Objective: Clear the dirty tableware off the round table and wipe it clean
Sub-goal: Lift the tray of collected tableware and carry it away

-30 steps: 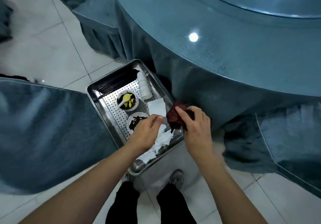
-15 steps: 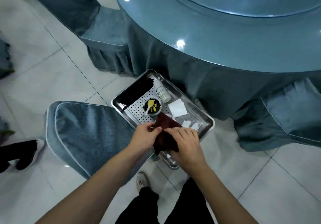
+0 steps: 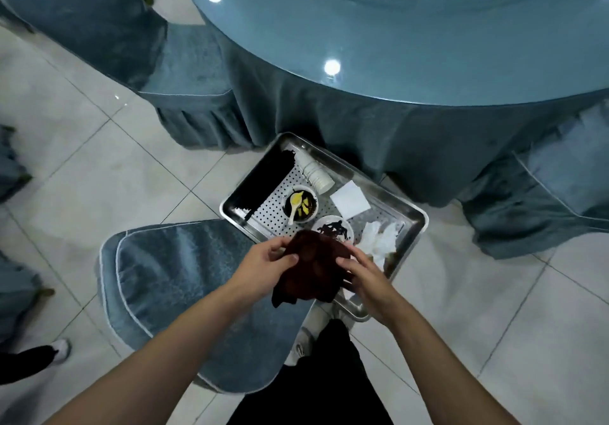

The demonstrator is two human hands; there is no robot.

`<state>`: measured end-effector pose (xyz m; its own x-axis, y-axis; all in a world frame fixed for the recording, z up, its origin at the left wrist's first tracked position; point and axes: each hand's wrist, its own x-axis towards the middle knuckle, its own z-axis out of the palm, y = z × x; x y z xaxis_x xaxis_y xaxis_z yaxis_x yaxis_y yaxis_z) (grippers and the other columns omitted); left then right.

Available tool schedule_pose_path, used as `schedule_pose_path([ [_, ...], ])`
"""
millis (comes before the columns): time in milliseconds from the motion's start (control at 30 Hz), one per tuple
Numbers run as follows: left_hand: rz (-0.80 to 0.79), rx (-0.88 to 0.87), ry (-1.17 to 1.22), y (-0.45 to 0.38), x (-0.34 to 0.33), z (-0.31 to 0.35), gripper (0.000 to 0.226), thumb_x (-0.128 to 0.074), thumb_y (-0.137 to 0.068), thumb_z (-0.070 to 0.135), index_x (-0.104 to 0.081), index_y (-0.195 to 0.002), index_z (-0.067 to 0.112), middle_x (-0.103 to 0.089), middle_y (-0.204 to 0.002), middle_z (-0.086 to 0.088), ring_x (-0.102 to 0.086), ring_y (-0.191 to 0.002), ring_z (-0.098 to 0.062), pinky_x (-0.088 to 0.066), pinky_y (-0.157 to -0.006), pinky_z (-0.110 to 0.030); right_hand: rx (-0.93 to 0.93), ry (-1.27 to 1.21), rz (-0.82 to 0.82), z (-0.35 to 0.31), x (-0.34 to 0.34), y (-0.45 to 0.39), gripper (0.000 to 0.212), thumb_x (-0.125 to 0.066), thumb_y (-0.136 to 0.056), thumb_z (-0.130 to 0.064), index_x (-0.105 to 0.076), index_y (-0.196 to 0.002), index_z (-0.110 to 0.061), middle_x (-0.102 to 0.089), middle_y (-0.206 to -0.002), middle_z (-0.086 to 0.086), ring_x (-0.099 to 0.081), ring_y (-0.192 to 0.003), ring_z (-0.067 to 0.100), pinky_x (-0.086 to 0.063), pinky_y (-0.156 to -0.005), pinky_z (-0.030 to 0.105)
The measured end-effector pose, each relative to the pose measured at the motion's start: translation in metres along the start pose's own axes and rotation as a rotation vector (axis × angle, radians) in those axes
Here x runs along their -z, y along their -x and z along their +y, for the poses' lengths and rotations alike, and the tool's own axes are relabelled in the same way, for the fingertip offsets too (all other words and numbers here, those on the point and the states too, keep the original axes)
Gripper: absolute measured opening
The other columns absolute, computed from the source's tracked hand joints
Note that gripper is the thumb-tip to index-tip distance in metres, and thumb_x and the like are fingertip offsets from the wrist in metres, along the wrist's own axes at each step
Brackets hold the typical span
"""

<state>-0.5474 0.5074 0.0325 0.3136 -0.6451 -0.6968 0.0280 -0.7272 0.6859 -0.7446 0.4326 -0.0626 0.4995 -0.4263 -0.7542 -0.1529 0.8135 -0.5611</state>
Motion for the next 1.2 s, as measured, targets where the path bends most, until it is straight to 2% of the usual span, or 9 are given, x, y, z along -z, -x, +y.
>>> schedule_pose_path([
  [167,0.002,0.037,0.014,-0.03,0.014,0.004,0.015,-0.061,-0.098,0.004,-0.07,-0.1,0.015,-0.076,-0.078,0.0,-0.074,-0.072,-0.014,-0.055,-0.055,-0.022,0.012,-0.13,0.041,0.003,-0.011,-0.019,0.04,-0.067,-0.086,-0.001,-0.064,-0.125,-0.009,-0.071,-0.114,0.017,-0.068,-0.1,0.027,-0.055,-0.077,0.03],
  [300,-0.079,0.046,-0.029,-0.066,0.015,0.006,0.015,-0.06,-0.099,0.005,-0.07,-0.1,0.016,-0.076,-0.076,0.001,-0.074,-0.071,-0.013,-0.056,-0.057,-0.024,0.045,-0.166,0.182,-0.002,-0.008,-0.033,0.028,-0.069,-0.085,0.002,-0.067,-0.112,-0.006,-0.076,-0.094,0.006,-0.072,-0.085,0.017,-0.055,-0.065,0.022],
  [500,-0.206,-0.003,-0.272,-0.141,0.024,-0.005,0.012,-0.062,-0.099,0.013,-0.069,-0.096,0.023,-0.073,-0.078,0.004,-0.069,-0.078,-0.016,-0.054,-0.068,-0.028,0.098,-0.304,0.376,0.008,-0.009,-0.08,0.032,-0.068,-0.086,0.003,-0.066,-0.118,-0.001,-0.073,-0.109,0.019,-0.07,-0.102,0.032,-0.056,-0.089,0.04],
  [633,-0.278,-0.069,-0.456,-0.197,0.039,-0.017,0.013,-0.063,-0.098,0.018,-0.066,-0.108,0.025,-0.071,-0.1,-0.009,-0.07,-0.094,-0.032,-0.059,-0.084,-0.046,0.132,-0.331,0.592,0.025,-0.009,-0.119,0.026,-0.071,-0.087,-0.002,-0.068,-0.111,-0.009,-0.075,-0.103,0.012,-0.073,-0.094,0.027,-0.059,-0.084,0.038],
  [700,-0.287,-0.102,-0.544,-0.222,0.048,-0.023,0.016,-0.061,-0.098,0.018,-0.067,-0.111,0.024,-0.07,-0.099,-0.005,-0.07,-0.091,-0.035,-0.059,-0.082,-0.049,0.127,-0.366,0.687,0.036,-0.005,-0.137,0.021,-0.07,-0.088,-0.001,-0.068,-0.105,-0.013,-0.075,-0.097,0.01,-0.073,-0.084,0.022,-0.061,-0.074,0.034],
  [833,-0.228,-0.209,-0.658,-0.262,0.07,-0.036,0.016,-0.06,-0.099,0.021,-0.068,-0.11,0.03,-0.071,-0.102,0.002,-0.067,-0.078,-0.022,-0.056,-0.067,-0.038,0.111,-0.478,0.812,0.049,0.017,-0.166,0.022,-0.066,-0.091,0.001,-0.061,-0.111,-0.009,-0.07,-0.1,0.016,-0.069,-0.083,0.027,-0.058,-0.074,0.04],
  [933,-0.13,-0.269,-0.659,-0.285,0.08,-0.044,0.016,-0.06,-0.099,0.021,-0.068,-0.107,0.031,-0.071,-0.103,0.004,-0.067,-0.08,-0.015,-0.056,-0.073,-0.036,0.133,-0.591,0.867,0.049,0.04,-0.185,0.023,-0.064,-0.092,-0.001,-0.062,-0.112,-0.012,-0.071,-0.098,0.011,-0.068,-0.082,0.024,-0.055,-0.066,0.034],
  [1067,-0.002,-0.309,-0.7,-0.308,0.088,-0.059,0.017,-0.058,-0.099,0.017,-0.067,-0.109,0.026,-0.07,-0.096,0.007,-0.063,-0.083,-0.004,-0.047,-0.068,-0.021,0.155,-0.727,0.847,0.043,0.061,-0.216,0.027,-0.06,-0.09,0.002,-0.063,-0.114,-0.01,-0.072,-0.097,0.01,-0.068,-0.083,0.024,-0.057,-0.066,0.035],
  [1200,0.09,-0.332,-0.809,-0.33,0.1,-0.082,0.024,-0.058,-0.095,0.01,-0.065,-0.116,0.019,-0.067,-0.097,0.002,-0.063,-0.084,-0.017,-0.048,-0.079,-0.033,0.111,-0.761,0.795,0.045,0.063,-0.246,0.039,-0.057,-0.089,-0.002,-0.06,-0.128,-0.003,-0.071,-0.116,0.019,-0.071,-0.095,0.033,-0.062,-0.07,0.043],
])
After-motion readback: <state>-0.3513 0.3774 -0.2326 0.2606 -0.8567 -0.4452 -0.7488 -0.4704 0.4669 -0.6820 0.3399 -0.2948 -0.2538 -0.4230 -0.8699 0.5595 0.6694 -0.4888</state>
